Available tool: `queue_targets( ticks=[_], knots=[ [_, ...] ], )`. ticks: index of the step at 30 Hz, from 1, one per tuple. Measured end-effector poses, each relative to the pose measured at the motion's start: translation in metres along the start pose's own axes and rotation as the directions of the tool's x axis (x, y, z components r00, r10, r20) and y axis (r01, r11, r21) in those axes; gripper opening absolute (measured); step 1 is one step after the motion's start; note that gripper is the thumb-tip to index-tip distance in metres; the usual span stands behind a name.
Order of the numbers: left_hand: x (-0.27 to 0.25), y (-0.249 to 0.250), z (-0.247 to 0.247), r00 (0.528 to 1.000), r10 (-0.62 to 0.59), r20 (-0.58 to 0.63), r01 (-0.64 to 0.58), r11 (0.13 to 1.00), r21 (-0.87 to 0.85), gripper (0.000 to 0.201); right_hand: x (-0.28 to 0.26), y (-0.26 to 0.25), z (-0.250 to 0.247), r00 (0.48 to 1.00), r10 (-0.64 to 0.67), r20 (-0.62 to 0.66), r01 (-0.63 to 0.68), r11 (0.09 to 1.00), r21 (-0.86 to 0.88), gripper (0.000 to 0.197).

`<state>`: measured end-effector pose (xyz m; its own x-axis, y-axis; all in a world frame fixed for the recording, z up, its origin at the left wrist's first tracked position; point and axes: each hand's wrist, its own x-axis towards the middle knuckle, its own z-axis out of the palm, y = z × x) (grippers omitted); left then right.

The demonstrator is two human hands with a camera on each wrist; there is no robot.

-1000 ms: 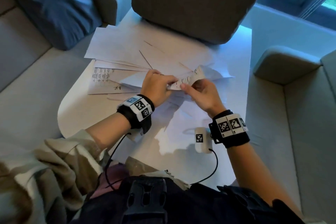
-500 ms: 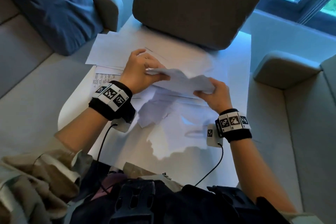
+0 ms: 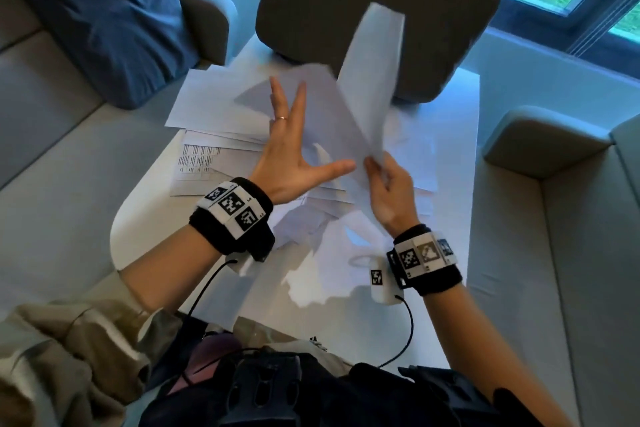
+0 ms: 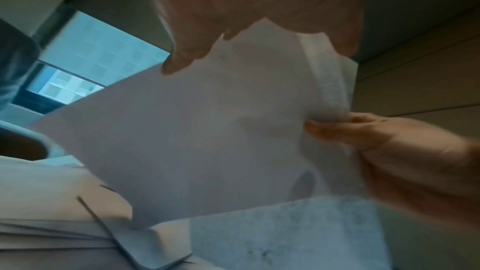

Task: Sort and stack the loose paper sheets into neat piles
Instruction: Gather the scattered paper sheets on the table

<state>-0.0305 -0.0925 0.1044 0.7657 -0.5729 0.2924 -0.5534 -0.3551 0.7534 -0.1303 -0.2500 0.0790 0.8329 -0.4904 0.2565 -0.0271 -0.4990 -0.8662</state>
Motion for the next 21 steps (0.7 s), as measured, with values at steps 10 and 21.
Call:
queue_targets(
  ticks=[10, 21],
  knots=[
    [0.008, -0.007, -0.021, 0.991, -0.077, 0.106, 0.087, 0.992, -0.096, 0.014, -0.003, -0.003, 0.035, 0.755, -0.204, 0.623, 0.368, 0.919, -0.145, 0.062],
    [0.02, -0.03, -0.066, 0.968, -0.247, -0.042, 0.23, 0.942, -0.245, 0.03, 0.033, 0.014, 0.001, 0.958, 0.287, -0.008, -0.285, 0.955, 0.076, 0.082]
  ],
)
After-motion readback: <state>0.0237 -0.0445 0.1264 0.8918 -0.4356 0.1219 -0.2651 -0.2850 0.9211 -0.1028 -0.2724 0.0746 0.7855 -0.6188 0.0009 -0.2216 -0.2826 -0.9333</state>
